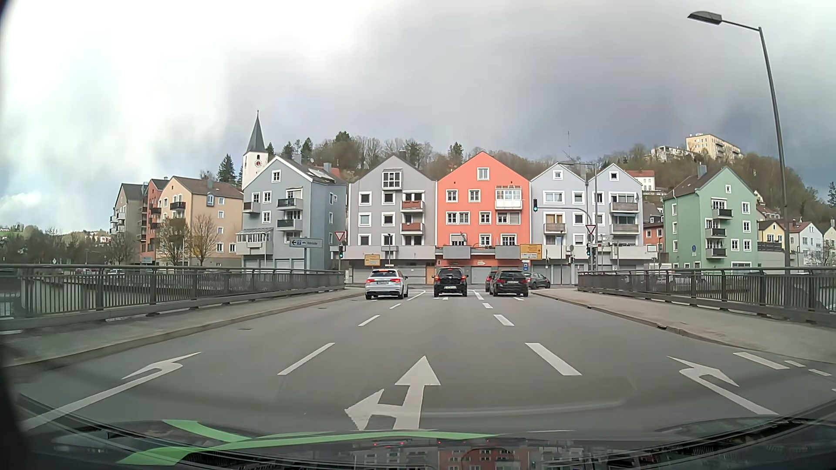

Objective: Follow the waypoints while adhering to traffic rules and regulations

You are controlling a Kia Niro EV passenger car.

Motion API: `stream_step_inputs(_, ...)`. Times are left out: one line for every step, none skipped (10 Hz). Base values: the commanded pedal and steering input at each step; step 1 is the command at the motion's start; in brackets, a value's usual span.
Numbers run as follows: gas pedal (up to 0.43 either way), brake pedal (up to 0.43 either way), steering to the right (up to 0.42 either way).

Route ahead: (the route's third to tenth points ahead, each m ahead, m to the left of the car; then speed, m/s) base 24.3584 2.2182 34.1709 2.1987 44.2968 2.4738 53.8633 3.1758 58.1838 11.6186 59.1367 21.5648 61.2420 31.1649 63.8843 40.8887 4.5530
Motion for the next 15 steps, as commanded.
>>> stream_step_inputs(0.000, 0.000, -0.013)
stream_step_inputs(0.000, 0.000, -0.013)
stream_step_inputs(0.000, 0.000, -0.013)
stream_step_inputs(0.067, 0.000, -0.011)
stream_step_inputs(0.079, 0.000, -0.010)
stream_step_inputs(0.067, 0.000, -0.010)
stream_step_inputs(0.067, 0.000, -0.010)
stream_step_inputs(0.079, 0.000, -0.010)
stream_step_inputs(0.079, 0.000, -0.008)
stream_step_inputs(0.079, 0.000, -0.007)
stream_step_inputs(0.087, 0.000, -0.007)
stream_step_inputs(0.087, 0.000, -0.007)
stream_step_inputs(0.087, 0.000, -0.006)
stream_step_inputs(0.098, 0.000, -0.006)
stream_step_inputs(0.098, 0.000, -0.005)
